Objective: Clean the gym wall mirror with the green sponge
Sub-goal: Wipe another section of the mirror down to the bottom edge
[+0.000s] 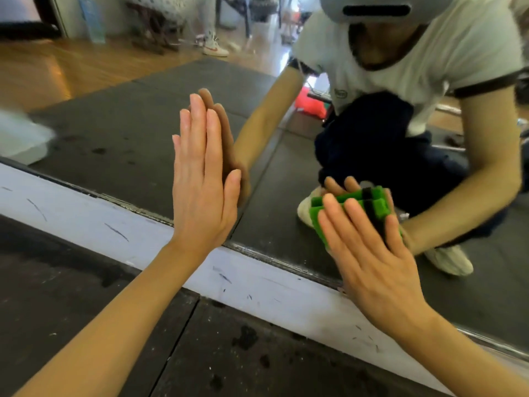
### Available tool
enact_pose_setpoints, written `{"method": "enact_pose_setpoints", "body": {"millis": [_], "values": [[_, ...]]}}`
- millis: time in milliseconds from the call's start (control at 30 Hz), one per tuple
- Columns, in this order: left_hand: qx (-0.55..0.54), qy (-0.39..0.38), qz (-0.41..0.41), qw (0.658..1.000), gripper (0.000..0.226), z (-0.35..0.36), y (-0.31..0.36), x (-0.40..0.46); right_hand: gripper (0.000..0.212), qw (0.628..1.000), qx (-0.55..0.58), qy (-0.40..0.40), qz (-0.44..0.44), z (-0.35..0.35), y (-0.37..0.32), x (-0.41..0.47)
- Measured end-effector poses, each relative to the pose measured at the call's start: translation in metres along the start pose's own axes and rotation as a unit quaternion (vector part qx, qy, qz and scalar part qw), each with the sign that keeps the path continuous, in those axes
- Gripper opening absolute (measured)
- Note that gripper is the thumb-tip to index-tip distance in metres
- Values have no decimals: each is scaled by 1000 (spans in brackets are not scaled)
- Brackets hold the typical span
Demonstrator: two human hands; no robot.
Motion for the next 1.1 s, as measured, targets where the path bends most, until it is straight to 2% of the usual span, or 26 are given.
{"method": "enact_pose_setpoints", "body": {"millis": [100,200,267,400,467,600,733,833,933,1033,1100], "values": [[13,9,-9,1000,63,3,1,0,66,999,31,30,19,-6,-16,46],[7,4,-12,1000,64,4,0,0,57,997,54,60,-10,-11,-37,91],[12,2,-5,1000,64,3,0,0,61,997,34,62,-12,-11,-19,75],[24,13,-4,1000,67,5,2,1,87,999,-12,17,46,-16,38,-9],[23,13,-3,1000,67,5,3,1,85,998,-15,-1,60,-13,31,-5],[19,-5,4,1000,67,1,2,2,61,999,-15,-1,-39,0,-37,57],[16,-28,34,999,61,-6,5,-6,64,995,-32,-12,-92,6,-17,26],[20,-94,79,992,55,-1,8,-31,72,995,-30,-59,-78,1,14,-23],[37,-143,97,984,53,6,3,-50,67,992,-3,-82,-100,6,-16,3],[28,-143,99,984,52,4,-2,-52,61,983,1,-63,-175,14,-65,44],[21,-141,94,985,52,-1,-5,-50,60,975,-27,-61,-210,21,-62,33]]}}
Point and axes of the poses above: each hand's wrist, its own x-axis towards the middle knuckle, its own z-axis out of the palm, y = z × x, the point moved 6 cm from there along x, towards the middle knuckle, and after that the axes turned 1 degree about -y, right-handed, at the moved point
